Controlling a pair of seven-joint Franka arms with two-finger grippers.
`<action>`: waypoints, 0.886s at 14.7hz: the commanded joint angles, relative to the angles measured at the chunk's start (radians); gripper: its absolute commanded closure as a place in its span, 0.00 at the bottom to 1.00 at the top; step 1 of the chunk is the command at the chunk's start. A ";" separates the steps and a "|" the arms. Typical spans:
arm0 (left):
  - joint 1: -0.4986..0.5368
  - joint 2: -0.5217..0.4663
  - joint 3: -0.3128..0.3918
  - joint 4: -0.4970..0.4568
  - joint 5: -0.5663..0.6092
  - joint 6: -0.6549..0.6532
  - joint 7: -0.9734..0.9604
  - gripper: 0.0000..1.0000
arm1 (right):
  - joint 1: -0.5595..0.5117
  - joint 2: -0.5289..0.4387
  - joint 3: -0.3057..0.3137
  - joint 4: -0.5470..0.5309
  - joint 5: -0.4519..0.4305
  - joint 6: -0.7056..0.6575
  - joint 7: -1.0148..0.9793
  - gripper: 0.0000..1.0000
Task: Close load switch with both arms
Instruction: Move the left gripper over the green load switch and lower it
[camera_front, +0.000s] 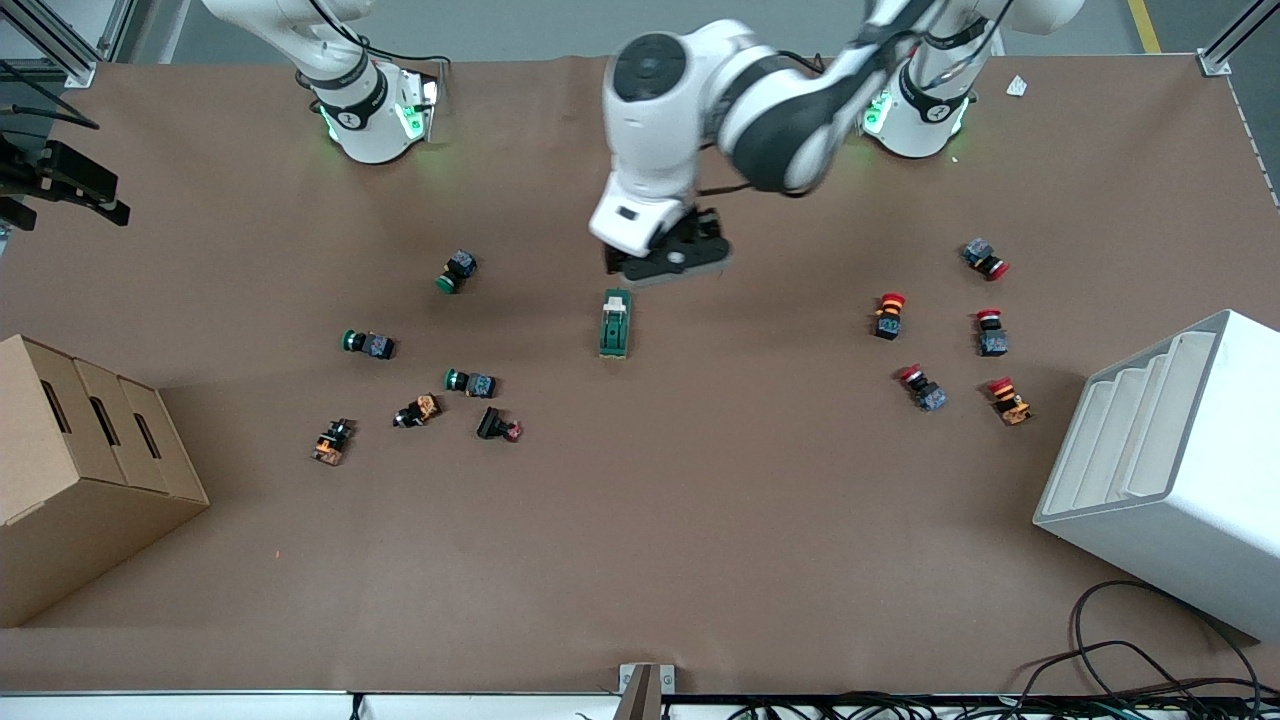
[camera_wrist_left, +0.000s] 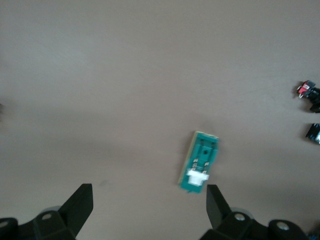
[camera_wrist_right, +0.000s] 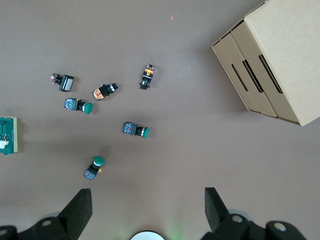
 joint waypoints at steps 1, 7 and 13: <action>-0.076 0.054 0.004 -0.059 0.149 0.105 -0.209 0.00 | 0.038 0.015 0.001 0.029 0.002 -0.005 0.039 0.00; -0.220 0.206 0.002 -0.105 0.520 0.159 -0.546 0.01 | 0.020 0.142 -0.003 0.029 0.012 0.107 0.039 0.00; -0.296 0.299 0.000 -0.170 0.943 0.166 -0.907 0.02 | 0.052 0.281 0.000 -0.017 0.046 0.158 0.118 0.00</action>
